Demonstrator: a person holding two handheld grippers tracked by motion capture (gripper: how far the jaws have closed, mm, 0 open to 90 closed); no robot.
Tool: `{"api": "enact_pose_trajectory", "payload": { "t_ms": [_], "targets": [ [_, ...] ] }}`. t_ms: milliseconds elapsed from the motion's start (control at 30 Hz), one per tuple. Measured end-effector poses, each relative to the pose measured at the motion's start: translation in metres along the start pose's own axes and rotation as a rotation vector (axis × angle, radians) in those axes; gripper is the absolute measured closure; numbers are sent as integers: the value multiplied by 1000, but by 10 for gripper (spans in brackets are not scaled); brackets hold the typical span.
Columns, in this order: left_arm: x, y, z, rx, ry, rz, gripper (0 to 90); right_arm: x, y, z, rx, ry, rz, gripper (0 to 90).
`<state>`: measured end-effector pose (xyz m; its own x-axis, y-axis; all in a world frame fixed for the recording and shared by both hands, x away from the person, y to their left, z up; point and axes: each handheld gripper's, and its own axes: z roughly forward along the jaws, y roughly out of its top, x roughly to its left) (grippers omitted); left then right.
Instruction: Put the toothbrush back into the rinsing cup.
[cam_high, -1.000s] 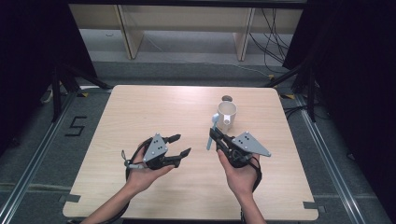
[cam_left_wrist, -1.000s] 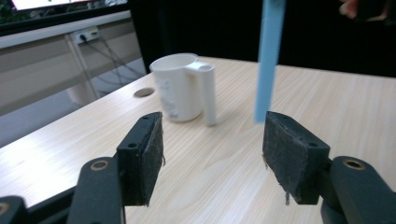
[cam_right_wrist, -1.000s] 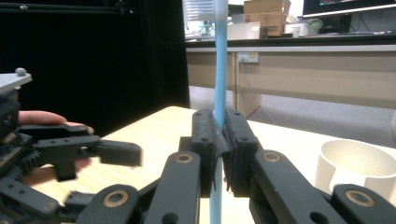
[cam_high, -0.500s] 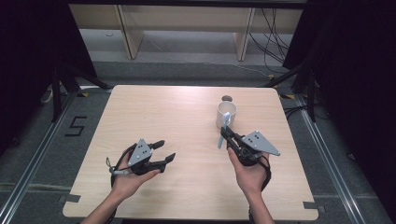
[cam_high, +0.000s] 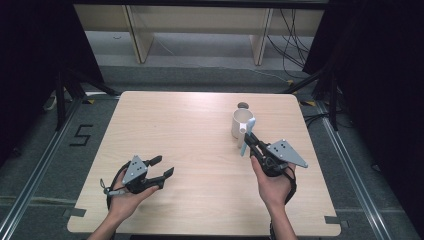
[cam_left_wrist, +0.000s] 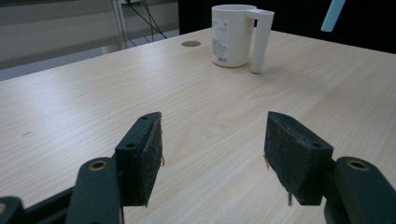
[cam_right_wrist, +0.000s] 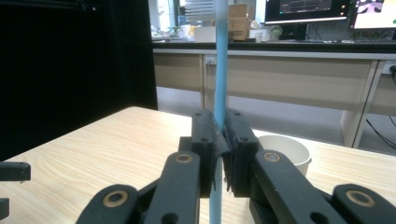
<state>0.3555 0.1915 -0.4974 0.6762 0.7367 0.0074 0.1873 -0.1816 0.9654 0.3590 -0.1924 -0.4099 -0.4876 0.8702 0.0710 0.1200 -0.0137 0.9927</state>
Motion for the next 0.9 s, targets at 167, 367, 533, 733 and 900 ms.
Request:
{"api": "enact_pose_trajectory", "payload": {
  "t_ms": [167,367,533,733,900],
  "targets": [
    [2,-5,1,8,10,-13,365,-4,3,0,-20,-15,-35,843],
    [1,-6,0,11,9,-12,363,-6,6,1,-5,-22,-43,843],
    [0,-6,2,2,0,-10,363,-6,10,4,-11,-17,-25,843],
    [0,-6,2,-7,-5,-10,363,-10,15,7,-9,-33,-60,843],
    [0,-6,1,7,5,-5,363,-11,16,9,4,-35,-40,843]
  ]
}}
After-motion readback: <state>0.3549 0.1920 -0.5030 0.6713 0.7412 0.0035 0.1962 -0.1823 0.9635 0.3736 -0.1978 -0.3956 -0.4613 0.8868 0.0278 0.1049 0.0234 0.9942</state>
